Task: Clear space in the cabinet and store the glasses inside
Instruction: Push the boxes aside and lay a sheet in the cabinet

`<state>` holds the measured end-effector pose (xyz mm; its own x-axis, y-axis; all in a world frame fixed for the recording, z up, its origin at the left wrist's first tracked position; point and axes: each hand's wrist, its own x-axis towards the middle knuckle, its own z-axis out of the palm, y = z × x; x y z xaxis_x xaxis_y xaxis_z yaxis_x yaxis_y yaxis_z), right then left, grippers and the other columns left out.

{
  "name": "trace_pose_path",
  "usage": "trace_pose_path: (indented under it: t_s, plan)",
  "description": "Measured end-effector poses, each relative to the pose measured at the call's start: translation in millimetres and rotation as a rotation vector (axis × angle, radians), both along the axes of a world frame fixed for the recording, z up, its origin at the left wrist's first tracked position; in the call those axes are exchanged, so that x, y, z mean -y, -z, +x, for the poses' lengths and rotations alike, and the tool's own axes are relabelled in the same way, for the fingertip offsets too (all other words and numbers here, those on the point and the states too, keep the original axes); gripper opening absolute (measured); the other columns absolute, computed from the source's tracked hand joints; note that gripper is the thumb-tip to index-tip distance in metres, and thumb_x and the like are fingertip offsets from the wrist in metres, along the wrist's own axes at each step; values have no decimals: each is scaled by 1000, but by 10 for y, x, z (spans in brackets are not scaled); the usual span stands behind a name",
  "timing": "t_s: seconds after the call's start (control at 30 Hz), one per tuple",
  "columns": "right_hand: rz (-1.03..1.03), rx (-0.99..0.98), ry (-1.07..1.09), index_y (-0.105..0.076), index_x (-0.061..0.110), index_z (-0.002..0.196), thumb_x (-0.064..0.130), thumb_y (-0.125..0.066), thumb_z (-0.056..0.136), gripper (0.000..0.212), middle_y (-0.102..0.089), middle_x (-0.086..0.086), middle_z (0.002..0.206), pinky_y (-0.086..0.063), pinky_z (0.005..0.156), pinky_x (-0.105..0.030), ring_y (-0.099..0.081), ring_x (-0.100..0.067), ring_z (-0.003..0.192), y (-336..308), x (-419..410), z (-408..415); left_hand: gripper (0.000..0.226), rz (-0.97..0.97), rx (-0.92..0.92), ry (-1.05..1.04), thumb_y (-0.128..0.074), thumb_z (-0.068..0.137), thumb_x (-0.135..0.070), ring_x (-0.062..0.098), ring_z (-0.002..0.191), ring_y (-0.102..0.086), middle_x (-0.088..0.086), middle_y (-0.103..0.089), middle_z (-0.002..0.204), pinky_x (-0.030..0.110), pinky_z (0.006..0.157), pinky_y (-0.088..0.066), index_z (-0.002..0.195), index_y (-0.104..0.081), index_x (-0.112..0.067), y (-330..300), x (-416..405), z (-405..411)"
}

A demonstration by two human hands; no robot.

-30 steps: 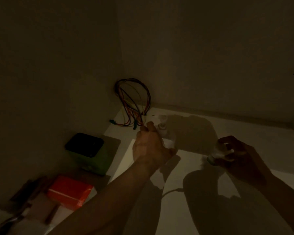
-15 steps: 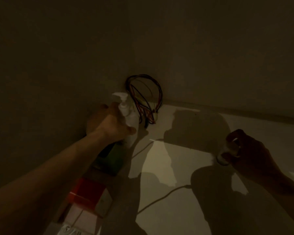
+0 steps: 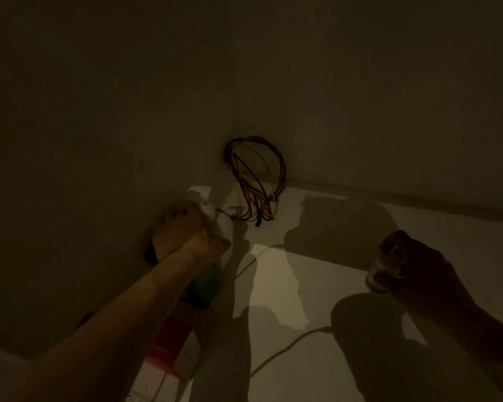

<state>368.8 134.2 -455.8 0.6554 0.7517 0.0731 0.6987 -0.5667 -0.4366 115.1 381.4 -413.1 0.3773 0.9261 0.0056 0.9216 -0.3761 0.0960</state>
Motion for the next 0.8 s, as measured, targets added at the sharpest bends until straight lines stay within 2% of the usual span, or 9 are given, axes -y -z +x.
trace_pose_path:
  t_s: [0.07, 0.23, 0.37, 0.5, 0.6, 0.63, 0.7, 0.73, 0.8]
  plan:
    - [-10, 4, -9, -54, 22, 110, 23, -82, 73, 47, -62, -3, 97, -48, 69, -37, -60, -25, 80, -8, -12, -19, 93, 37, -62, -18, -64, 77, -66, 33, 131, -44, 16, -48, 141, 43, 108, -35, 142, -36, -6, 10, 70, -2]
    - [-10, 13, -52, -55, 21, 116, 25, -82, 73, 51, -64, -2, 101, -49, 73, -36, -59, -23, 83, 7, -95, -97, 86, 80, -72, 7, -53, 84, -68, 35, 129, -43, 18, -47, 140, 43, 108, -33, 140, -36, -5, -86, 221, -96]
    - [31, 6, -107, -56, 25, 114, 30, -83, 73, 49, -63, 4, 102, -46, 73, -32, -58, -18, 85, -35, -276, -190, 72, 158, 99, 100, -45, 88, -66, 30, 122, -43, 10, -49, 135, 43, 103, -35, 138, -39, -15, -302, 485, -294]
    - [73, 30, -151, -59, 26, 113, 35, -81, 75, 45, -64, 4, 103, -41, 71, -29, -62, -22, 90, -93, -571, -284, 46, 287, 233, 412, -57, 79, -46, 24, 98, -52, 4, -59, 108, 40, 81, -46, 116, -56, -18, -207, 1035, -428]
    - [109, 11, -182, -60, 26, 113, 32, -83, 73, 46, -65, 4, 106, -48, 77, -32, -63, -20, 95, -156, -855, -358, 53, 203, 200, 697, -48, 74, -59, 25, 86, -72, 1, -75, 98, 37, 68, -59, 103, -76, -25, 174, 1386, -331]
    - [115, -8, -190, -61, 26, 113, 31, -84, 73, 47, -66, 3, 107, -50, 80, -33, -64, -20, 96, -176, -948, -388, 58, 144, 129, 732, -48, 73, -70, 19, 90, -74, -4, -76, 102, 34, 71, -60, 104, -78, -29, 314, 1462, -290]
    - [121, -61, -213, -62, 23, 115, 26, -86, 72, 49, -67, 0, 110, -53, 85, -37, -65, -22, 99, -205, -1133, -450, 73, 50, 9, 743, -48, 69, -88, 11, 107, -69, -10, -72, 119, 32, 95, -52, 116, -74, -37, 587, 1524, -254]
    - [136, -88, -237, -63, 20, 115, 22, -86, 71, 49, -67, -2, 110, -54, 85, -40, -65, -24, 99, -212, -1227, -482, 79, 4, -12, 747, -45, 71, -90, 14, 118, -64, -8, -67, 129, 34, 106, -41, 125, -68, -37, 723, 1521, -250]
    - [176, -141, -287, -65, 18, 112, 15, -86, 69, 48, -68, -1, 106, -55, 84, -44, -67, -24, 97, -214, -1413, -562, 80, -42, -32, 766, -37, 82, -85, 21, 132, -51, -2, -54, 145, 40, 110, -26, 140, -56, -33, 942, 1487, -267]
